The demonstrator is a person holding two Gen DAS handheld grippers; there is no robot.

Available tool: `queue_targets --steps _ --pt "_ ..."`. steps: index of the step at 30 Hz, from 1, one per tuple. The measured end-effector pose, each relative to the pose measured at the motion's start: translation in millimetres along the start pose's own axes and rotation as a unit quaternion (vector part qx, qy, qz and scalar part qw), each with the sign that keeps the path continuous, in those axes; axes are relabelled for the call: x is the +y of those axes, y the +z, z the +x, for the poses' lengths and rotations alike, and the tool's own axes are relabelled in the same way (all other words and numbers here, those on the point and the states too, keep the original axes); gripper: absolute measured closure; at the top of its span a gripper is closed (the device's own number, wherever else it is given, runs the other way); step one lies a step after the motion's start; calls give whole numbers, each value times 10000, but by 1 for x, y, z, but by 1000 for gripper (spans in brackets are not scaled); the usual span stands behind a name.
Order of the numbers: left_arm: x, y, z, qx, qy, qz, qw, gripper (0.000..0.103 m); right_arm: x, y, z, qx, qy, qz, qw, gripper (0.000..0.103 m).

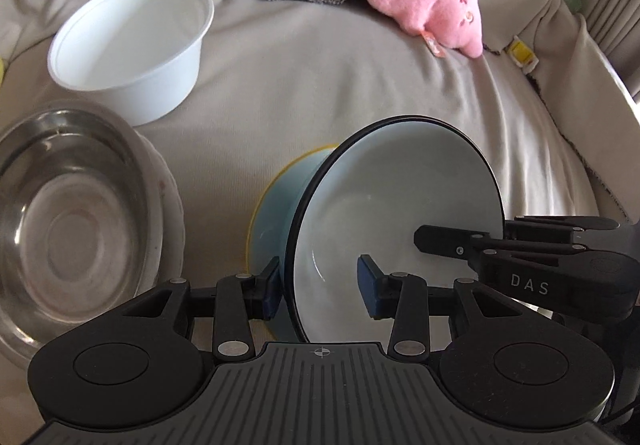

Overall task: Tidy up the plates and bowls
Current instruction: 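Grip the blue enamel bowl's rim with both grippers and lift it, then lower the blue bowl into the yellow-rimmed bowl and release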

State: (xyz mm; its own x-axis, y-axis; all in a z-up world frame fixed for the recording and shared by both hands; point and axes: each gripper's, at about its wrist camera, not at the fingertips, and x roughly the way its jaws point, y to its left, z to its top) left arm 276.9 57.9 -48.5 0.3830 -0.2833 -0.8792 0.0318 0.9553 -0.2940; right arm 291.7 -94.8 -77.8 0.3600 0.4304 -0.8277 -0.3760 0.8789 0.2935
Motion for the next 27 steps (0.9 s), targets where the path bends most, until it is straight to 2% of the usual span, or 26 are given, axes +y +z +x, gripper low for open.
queue_targets --steps 3,6,13,20,23,25,27 --pt "4 -4 0 -100 9 -9 9999 62 -3 -3 4 -14 143 58 9999 89" --pt "7 -5 -2 -196 -53 -94 9997 63 -2 -3 6 -8 109 97 9999 89" --pt "1 -13 -11 -296 86 38 9995 68 1 -7 5 -113 6 -70 9999 89" --pt "-2 -12 -32 -737 422 179 9962 68 -2 -11 -7 -313 38 -80 9995 86" --pt "1 -10 -38 -856 363 114 9956 70 2 -11 -12 -419 -106 -184 9989 86" --pt "1 -10 -39 -915 325 115 9952 78 6 -12 -16 -532 -186 -281 9980 86" --pt "-3 -5 -35 -786 313 177 9963 80 9 -13 -19 -582 -280 -287 9975 86"
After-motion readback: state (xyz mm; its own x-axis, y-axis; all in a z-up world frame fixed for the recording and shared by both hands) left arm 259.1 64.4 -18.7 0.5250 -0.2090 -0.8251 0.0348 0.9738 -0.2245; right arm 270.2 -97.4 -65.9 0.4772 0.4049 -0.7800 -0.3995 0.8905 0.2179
